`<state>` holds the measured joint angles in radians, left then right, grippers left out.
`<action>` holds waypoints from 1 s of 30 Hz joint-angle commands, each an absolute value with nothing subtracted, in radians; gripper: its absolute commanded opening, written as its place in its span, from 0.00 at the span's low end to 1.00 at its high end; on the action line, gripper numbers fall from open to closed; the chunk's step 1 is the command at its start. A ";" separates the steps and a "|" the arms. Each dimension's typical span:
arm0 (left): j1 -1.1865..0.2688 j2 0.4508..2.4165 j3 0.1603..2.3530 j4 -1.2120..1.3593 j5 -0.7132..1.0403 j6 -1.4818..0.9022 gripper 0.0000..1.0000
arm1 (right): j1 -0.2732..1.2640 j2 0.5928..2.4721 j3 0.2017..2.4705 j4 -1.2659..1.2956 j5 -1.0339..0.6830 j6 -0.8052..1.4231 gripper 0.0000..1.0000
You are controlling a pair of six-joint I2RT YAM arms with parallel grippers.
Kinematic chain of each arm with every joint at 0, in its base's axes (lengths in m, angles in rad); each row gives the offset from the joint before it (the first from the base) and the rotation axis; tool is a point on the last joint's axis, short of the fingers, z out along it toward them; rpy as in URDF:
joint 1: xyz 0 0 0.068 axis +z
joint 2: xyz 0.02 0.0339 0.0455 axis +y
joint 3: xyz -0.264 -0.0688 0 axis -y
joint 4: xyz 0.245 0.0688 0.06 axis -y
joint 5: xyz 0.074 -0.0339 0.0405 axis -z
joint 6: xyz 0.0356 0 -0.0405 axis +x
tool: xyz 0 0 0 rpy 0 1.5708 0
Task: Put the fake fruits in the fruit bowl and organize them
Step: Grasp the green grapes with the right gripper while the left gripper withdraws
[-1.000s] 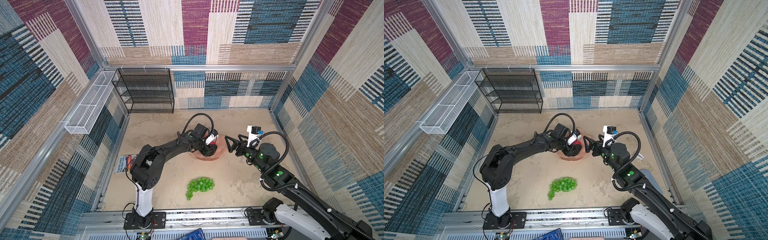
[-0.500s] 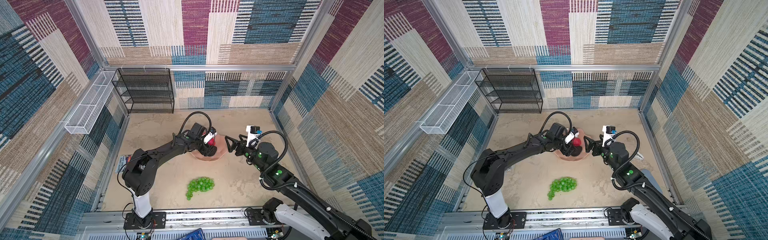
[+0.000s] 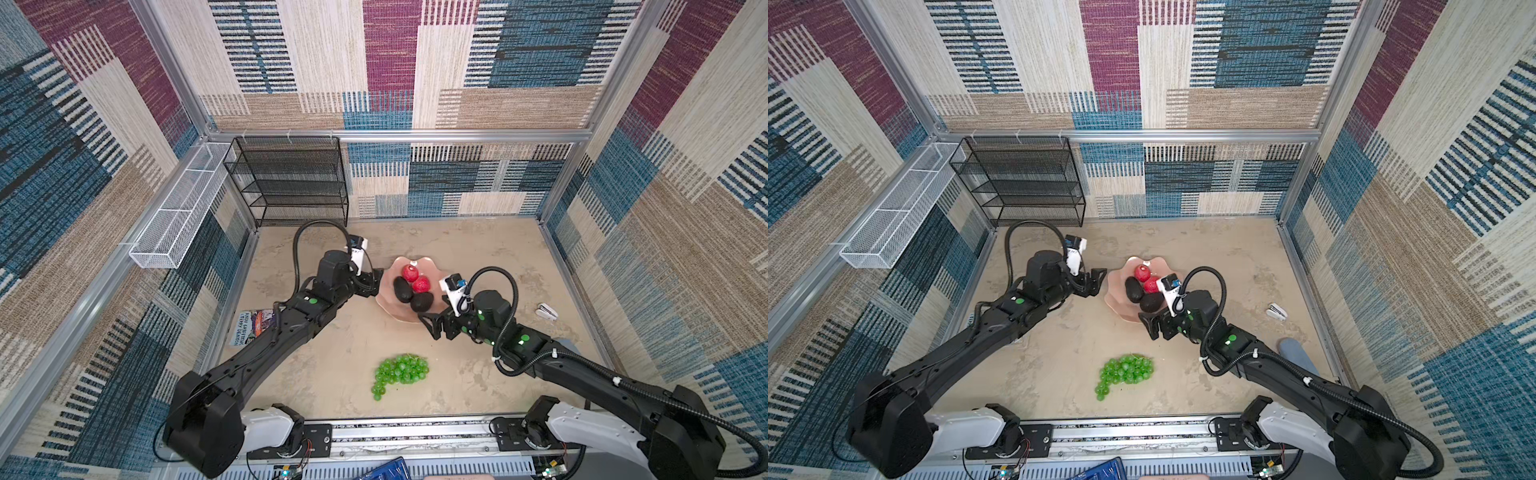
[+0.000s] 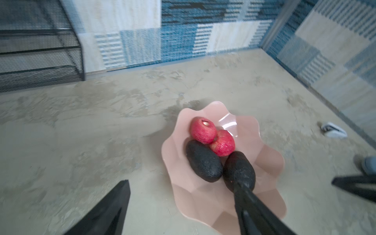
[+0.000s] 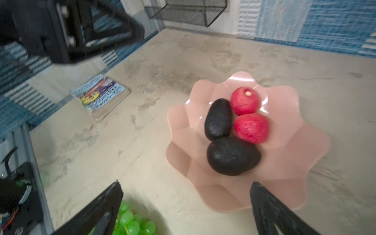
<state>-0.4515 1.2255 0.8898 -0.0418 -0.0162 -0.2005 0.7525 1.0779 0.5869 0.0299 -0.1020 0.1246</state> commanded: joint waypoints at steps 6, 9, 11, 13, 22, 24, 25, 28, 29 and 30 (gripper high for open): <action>-0.321 0.969 0.702 -0.017 -0.081 -0.356 0.89 | 0.921 1.166 0.531 0.109 -0.129 -0.026 1.00; -0.310 0.935 0.704 -0.061 -0.095 -0.360 0.89 | 0.961 1.210 0.535 0.093 -0.116 -0.058 1.00; -0.307 0.921 0.697 -0.047 -0.083 -0.369 0.89 | 0.989 1.241 0.542 0.104 -0.112 -0.086 1.00; -0.302 0.917 0.702 -0.048 -0.072 -0.369 0.89 | 0.998 1.281 0.564 0.099 -0.085 -0.096 1.00; -0.296 0.909 0.701 -0.060 -0.069 -0.372 0.89 | 1.015 1.462 0.624 0.093 -0.124 -0.108 1.00; -0.296 0.905 0.699 -0.054 -0.063 -0.373 0.89 | 1.030 1.491 0.628 0.091 -0.143 -0.096 1.00; -0.296 0.904 0.699 -0.055 -0.060 -0.373 0.89 | 1.040 1.501 0.623 0.100 -0.155 -0.086 1.00; -0.295 0.900 0.697 -0.049 -0.057 -0.371 0.90 | 1.055 1.530 0.620 0.110 -0.165 -0.062 1.00; -0.295 0.900 0.697 -0.048 -0.056 -0.371 0.90 | 1.058 1.542 0.621 0.110 -0.163 -0.057 1.00; -0.295 0.900 0.697 -0.047 -0.054 -0.370 0.90 | 1.060 1.552 0.621 0.112 -0.165 -0.049 1.00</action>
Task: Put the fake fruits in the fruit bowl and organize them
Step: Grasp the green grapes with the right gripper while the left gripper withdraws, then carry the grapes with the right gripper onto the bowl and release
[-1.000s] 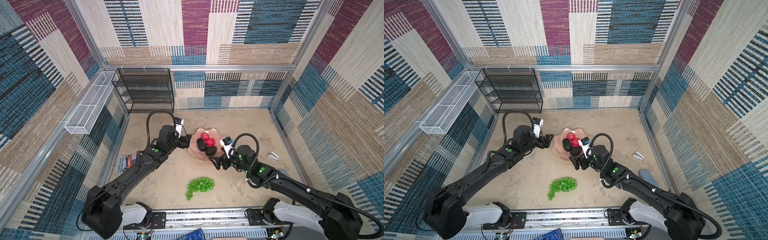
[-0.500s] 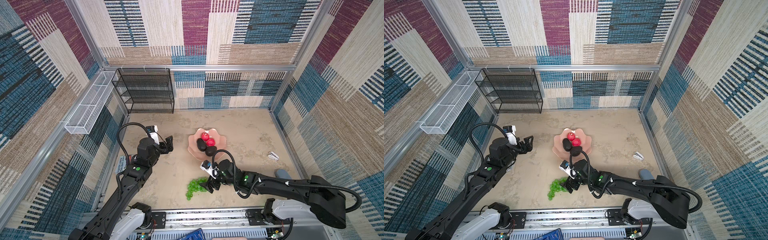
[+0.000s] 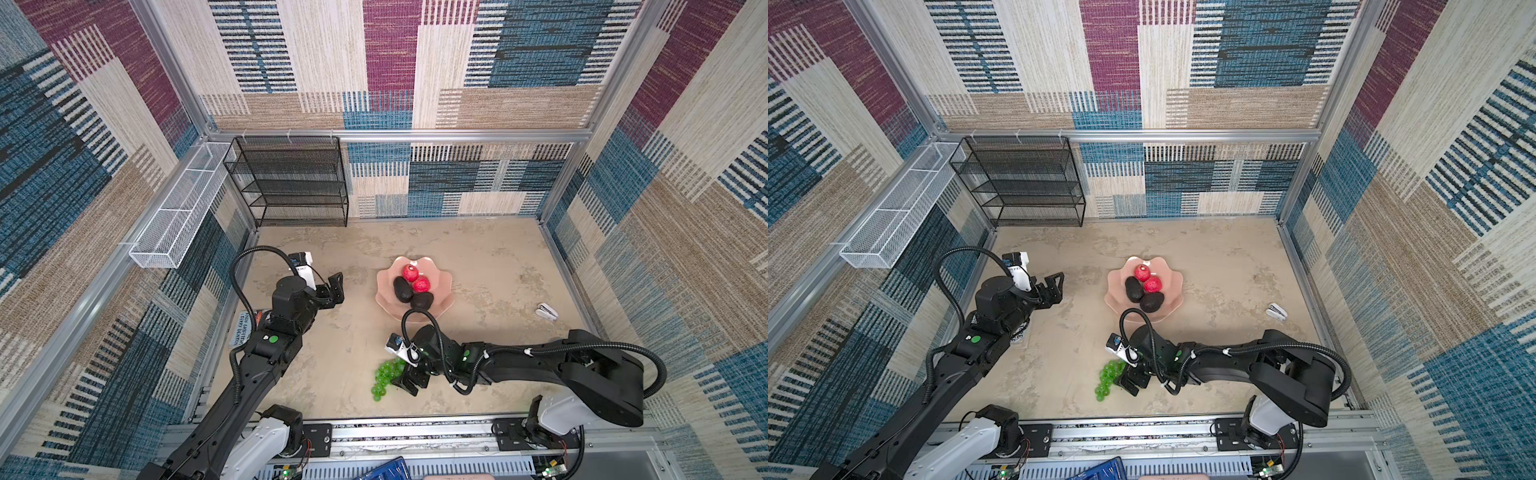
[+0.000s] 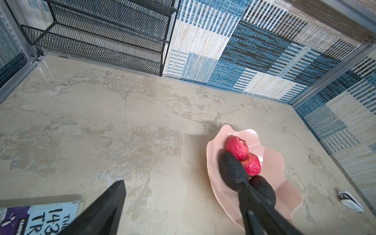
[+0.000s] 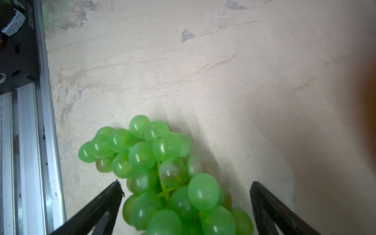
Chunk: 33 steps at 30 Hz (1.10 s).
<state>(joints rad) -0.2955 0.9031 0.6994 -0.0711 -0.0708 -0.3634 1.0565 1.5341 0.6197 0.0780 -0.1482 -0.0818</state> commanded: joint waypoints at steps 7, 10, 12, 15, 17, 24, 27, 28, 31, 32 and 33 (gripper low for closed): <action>-0.291 0.897 0.693 -0.044 -0.056 -0.370 0.89 | 1.063 1.597 0.626 0.134 -0.162 -0.023 0.90; -0.290 0.886 0.689 -0.043 -0.061 -0.370 0.90 | 1.063 1.615 0.641 0.132 -0.158 -0.020 0.81; -0.290 0.878 0.686 -0.048 -0.069 -0.368 0.89 | 1.062 1.622 0.647 0.131 -0.146 -0.014 0.74; -0.290 0.865 0.683 -0.050 -0.083 -0.359 0.89 | 1.063 1.637 0.658 0.122 -0.139 -0.006 0.65; -0.290 0.856 0.679 -0.054 -0.095 -0.356 0.89 | 1.063 1.644 0.665 0.119 -0.128 0.006 0.58; -0.288 0.828 0.670 -0.054 -0.113 -0.357 0.89 | 1.060 1.569 0.665 0.162 -0.115 0.045 0.45; -0.288 0.803 0.660 -0.051 -0.127 -0.360 0.89 | 1.058 1.494 0.678 0.173 -0.107 0.052 0.44; -0.288 0.794 0.657 -0.050 -0.133 -0.360 0.89 | 1.053 1.473 0.681 0.176 -0.102 0.053 0.44; -0.288 0.768 0.643 -0.046 -0.153 -0.363 0.90 | 1.010 1.408 0.708 0.159 -0.102 0.063 0.43; -0.288 0.759 0.637 -0.039 -0.158 -0.365 0.89 | 0.987 1.384 0.719 0.155 -0.108 0.068 0.43; -0.288 0.753 0.631 -0.034 -0.159 -0.365 0.89 | 0.968 1.363 0.729 0.153 -0.114 0.071 0.43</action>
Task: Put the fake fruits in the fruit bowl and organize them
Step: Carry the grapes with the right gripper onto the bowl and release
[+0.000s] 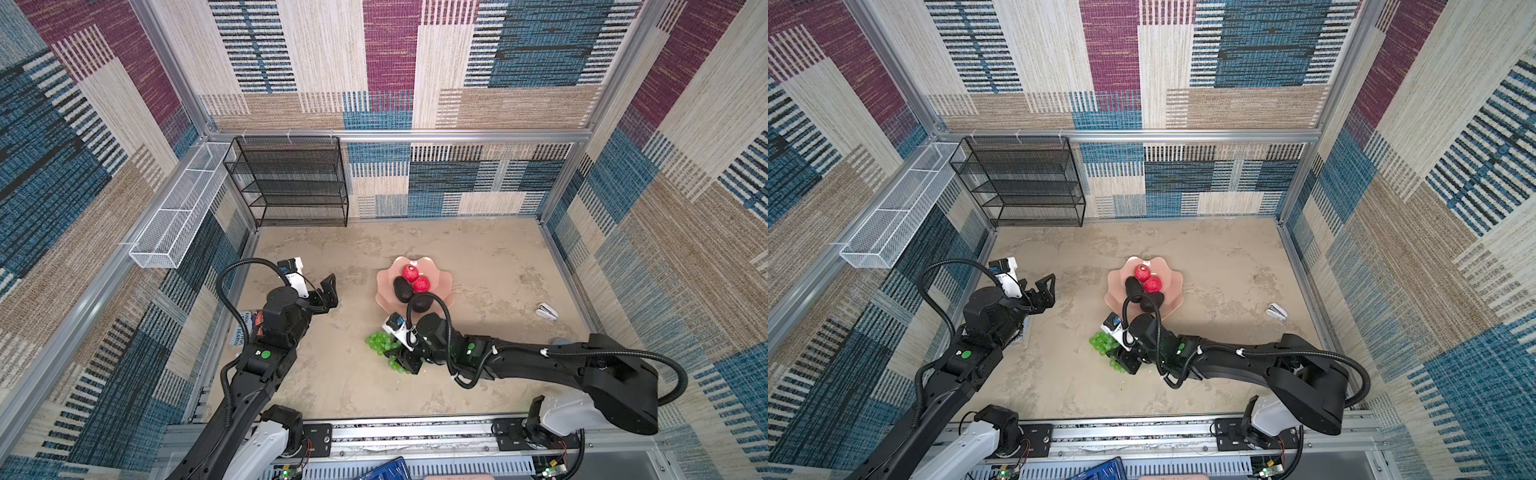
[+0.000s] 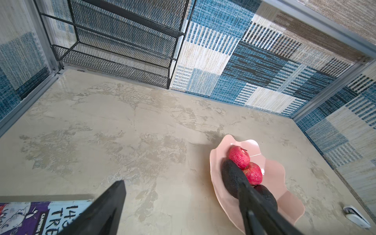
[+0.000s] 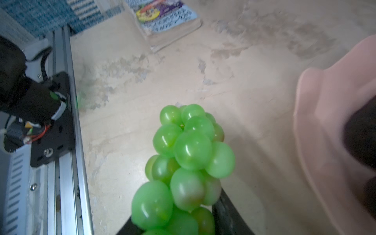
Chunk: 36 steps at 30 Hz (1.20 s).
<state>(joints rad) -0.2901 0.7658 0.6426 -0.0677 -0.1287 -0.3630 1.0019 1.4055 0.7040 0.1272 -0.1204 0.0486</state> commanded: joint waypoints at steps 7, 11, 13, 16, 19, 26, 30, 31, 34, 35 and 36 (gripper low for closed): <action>-0.288 0.739 0.624 -0.028 -0.165 -0.369 0.89 | 0.758 1.288 0.834 0.113 -0.099 0.055 0.43; -0.289 0.738 0.623 -0.029 -0.164 -0.368 0.90 | 0.639 1.338 0.885 0.111 -0.084 0.043 0.43; -0.288 0.737 0.621 -0.028 -0.164 -0.367 0.89 | 0.595 1.370 0.890 0.138 -0.079 0.050 0.44; -0.288 0.734 0.617 -0.026 -0.170 -0.363 0.90 | 0.557 1.436 0.888 0.181 -0.036 0.055 0.44; -0.288 0.733 0.617 -0.029 -0.180 -0.357 0.90 | 0.528 1.503 0.876 0.242 -0.025 0.077 0.44; -0.288 0.737 0.617 -0.029 -0.188 -0.354 0.89 | 0.496 1.607 0.833 0.349 0.023 0.121 0.44; -0.289 0.735 0.616 -0.030 -0.193 -0.353 0.89 | 0.484 1.639 0.807 0.375 0.026 0.149 0.47; -0.288 0.733 0.614 -0.029 -0.196 -0.353 0.90 | 0.484 1.645 0.802 0.381 0.023 0.155 0.49; -0.288 0.732 0.610 -0.027 -0.204 -0.351 0.90 | 0.481 1.655 0.788 0.383 0.030 0.183 0.63; -0.288 0.734 0.609 -0.029 -0.210 -0.353 0.90 | 0.479 1.655 0.782 0.383 0.033 0.190 0.69; -0.289 0.736 0.612 -0.037 -0.221 -0.356 0.90 | 0.477 1.653 0.775 0.386 0.033 0.199 0.74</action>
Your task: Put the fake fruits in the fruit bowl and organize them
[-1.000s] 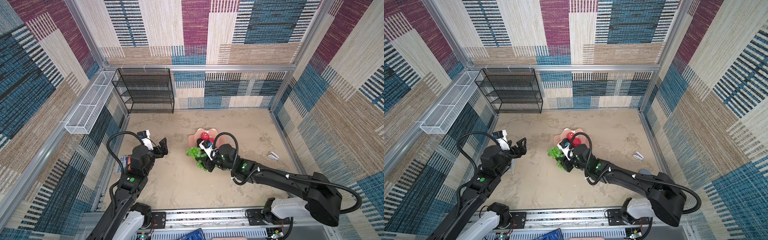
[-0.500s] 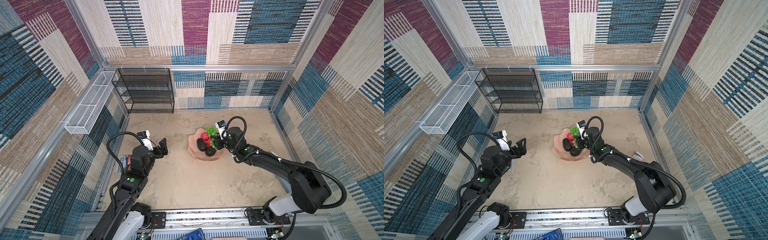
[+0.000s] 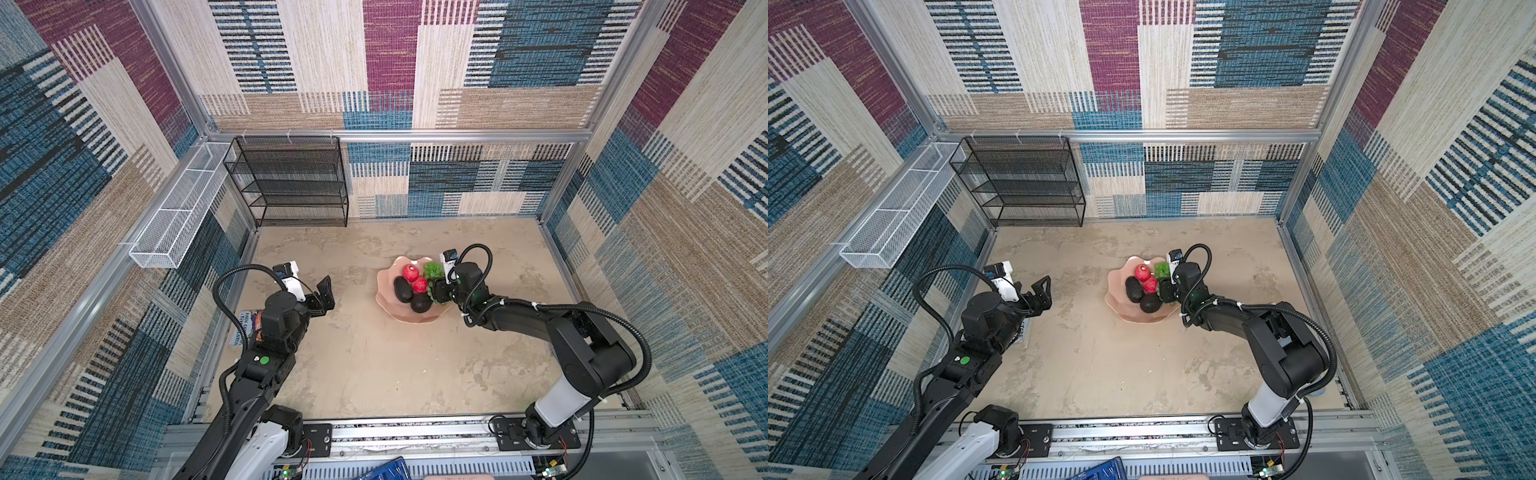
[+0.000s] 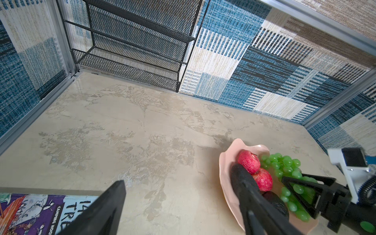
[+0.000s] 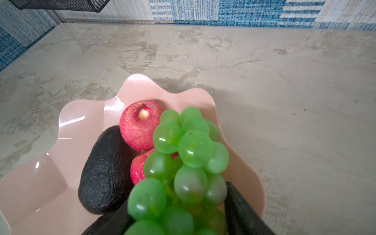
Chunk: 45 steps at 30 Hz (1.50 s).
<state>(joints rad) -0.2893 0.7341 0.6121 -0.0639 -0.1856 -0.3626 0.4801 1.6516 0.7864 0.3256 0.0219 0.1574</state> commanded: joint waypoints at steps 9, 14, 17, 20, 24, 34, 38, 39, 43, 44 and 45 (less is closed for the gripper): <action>-0.288 0.729 0.591 -0.055 -0.313 -0.352 0.91 | 0.466 1.585 0.809 0.356 -0.003 0.202 1.00; -0.288 0.751 0.525 0.032 -0.407 -0.318 0.91 | 0.460 1.503 0.844 0.327 0.000 0.208 1.00; -0.288 0.798 0.485 0.075 -0.470 -0.261 0.91 | 0.437 1.416 0.826 0.319 0.026 0.218 1.00; -0.288 0.875 0.457 0.125 -0.545 -0.170 0.92 | 0.404 1.302 0.748 0.366 0.124 0.198 1.00; -0.269 0.978 0.364 0.309 -0.498 -0.058 0.94 | 0.310 1.138 0.581 0.474 0.169 0.163 1.00; -0.155 1.193 0.167 0.932 -0.477 -0.028 0.94 | 0.228 1.101 0.262 0.824 0.506 0.019 1.00; -0.123 1.277 0.233 0.920 -0.429 -0.010 0.98 | 0.154 1.229 0.197 1.029 0.438 -0.001 1.00; -0.116 1.299 0.259 0.891 -0.422 -0.007 0.99 | 0.141 1.267 0.188 1.078 0.419 -0.012 0.99; -0.069 1.489 0.292 1.038 -0.297 0.017 0.99 | 0.105 1.353 0.161 1.224 0.340 -0.021 1.00; -0.068 1.487 0.335 0.906 -0.266 0.008 0.99 | 0.092 1.375 0.149 1.283 0.287 -0.028 1.00; -0.068 1.528 0.350 0.951 -0.278 0.021 0.99 | 0.085 1.399 0.149 1.297 0.251 -0.033 1.00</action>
